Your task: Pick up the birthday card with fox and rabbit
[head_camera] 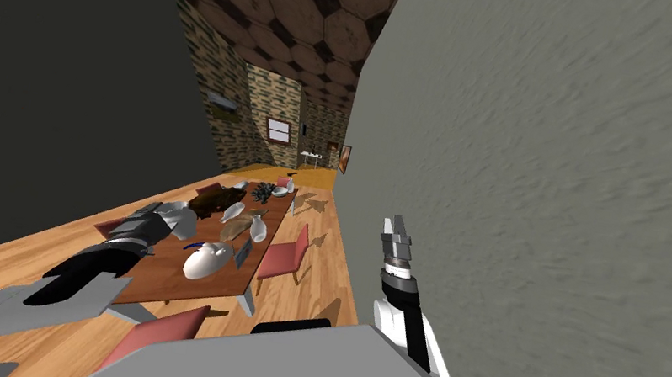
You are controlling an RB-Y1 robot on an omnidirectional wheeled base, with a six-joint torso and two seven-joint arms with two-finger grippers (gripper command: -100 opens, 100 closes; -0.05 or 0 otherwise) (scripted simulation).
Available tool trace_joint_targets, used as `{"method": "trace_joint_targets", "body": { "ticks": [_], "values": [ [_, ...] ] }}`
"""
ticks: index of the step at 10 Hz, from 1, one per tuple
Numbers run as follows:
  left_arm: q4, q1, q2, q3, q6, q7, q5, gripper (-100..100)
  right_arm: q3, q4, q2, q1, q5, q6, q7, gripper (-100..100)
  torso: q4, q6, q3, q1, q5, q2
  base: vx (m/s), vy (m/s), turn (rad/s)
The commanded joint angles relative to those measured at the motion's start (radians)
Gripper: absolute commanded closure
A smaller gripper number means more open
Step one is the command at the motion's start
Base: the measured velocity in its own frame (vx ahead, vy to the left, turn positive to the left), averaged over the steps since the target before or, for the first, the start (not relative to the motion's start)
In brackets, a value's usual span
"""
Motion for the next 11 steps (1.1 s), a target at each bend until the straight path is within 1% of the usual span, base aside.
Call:
{"method": "trace_joint_targets", "body": {
  "ticks": [1,2,3,4,5,6,7,8,9,10,11],
  "values": [
    [0.050,-0.031,0.010,0.039,0.050,0.048,-0.012,-100,0.000,0.000,0.000,0.000,0.000,0.000,0.000,0,0.000,0.000,0.000,0.000,0.000,0.000,0.016,-0.046,-0.154],
    [0.072,-0.031,0.010,0.039,0.056,0.048,-0.012,-100,0.000,0.000,0.000,0.000,0.000,0.000,0.000,0,0.000,0.001,0.000,-0.001,0.000,0.000,0.017,-0.049,-0.085],
    [0.114,-0.057,0.022,0.078,0.094,0.089,-0.020,-100,0.000,0.000,0.000,0.000,0.000,0.000,0.000,0,0.000,0.000,0.000,-0.001,0.000,-0.001,0.016,-0.067,-0.148],
    [0.131,-0.057,0.022,0.078,0.112,0.097,-0.020,-100,0.000,0.000,0.000,0.000,0.000,0.000,0.000,0,0.000,0.000,0.000,-0.002,-0.001,0.000,0.021,-0.061,-0.080],
    [0.169,-0.084,0.033,0.117,0.144,0.134,-0.028,-100,0.000,0.000,0.000,0.000,0.000,0.000,0.000,0,0.000,0.000,0.000,-0.002,0.000,-0.001,0.027,-0.078,-0.152],
    [0.192,-0.084,0.033,0.117,0.164,0.144,-0.028,-100,0.000,0.000,0.000,0.000,0.000,0.000,0.000,0,0.000,0.001,-0.001,-0.003,-0.001,-0.001,0.023,-0.059,-0.091],
    [0.192,-0.084,0.033,0.117,0.168,0.144,-0.028,-100,0.000,0.000,0.000,0.000,0.000,0.000,0.000,0,0.000,0.000,0.000,-0.002,-0.001,-0.001,0.009,-0.022,0.015],
    [0.251,-0.112,0.042,0.155,0.202,0.190,-0.035,-100,0.000,0.000,0.000,0.000,0.000,0.000,0.000,0,0.000,0.000,0.000,0.000,0.000,0.000,0.012,-0.046,-0.153],
    [0.251,-0.112,0.042,0.155,0.221,0.192,-0.035,-100,0.000,0.000,0.000,0.000,0.000,0.000,0.000,0,0.000,0.000,0.000,-0.001,0.000,0.000,0.015,-0.052,-0.083],
    [0.251,-0.112,0.042,0.155,0.223,0.192,-0.035,-100,0.000,0.000,0.000,0.000,0.000,0.000,0.000,0,0.000,0.000,0.000,-0.002,0.000,0.000,0.010,-0.027,0.012],
    [0.302,-0.140,0.049,0.192,0.263,0.237,-0.041,-100,0.000,0.000,0.000,0.000,0.000,0.000,0.000,0,0.000,0.000,0.000,0.000,0.000,0.000,0.019,-0.057,-0.149]
  ]
}}
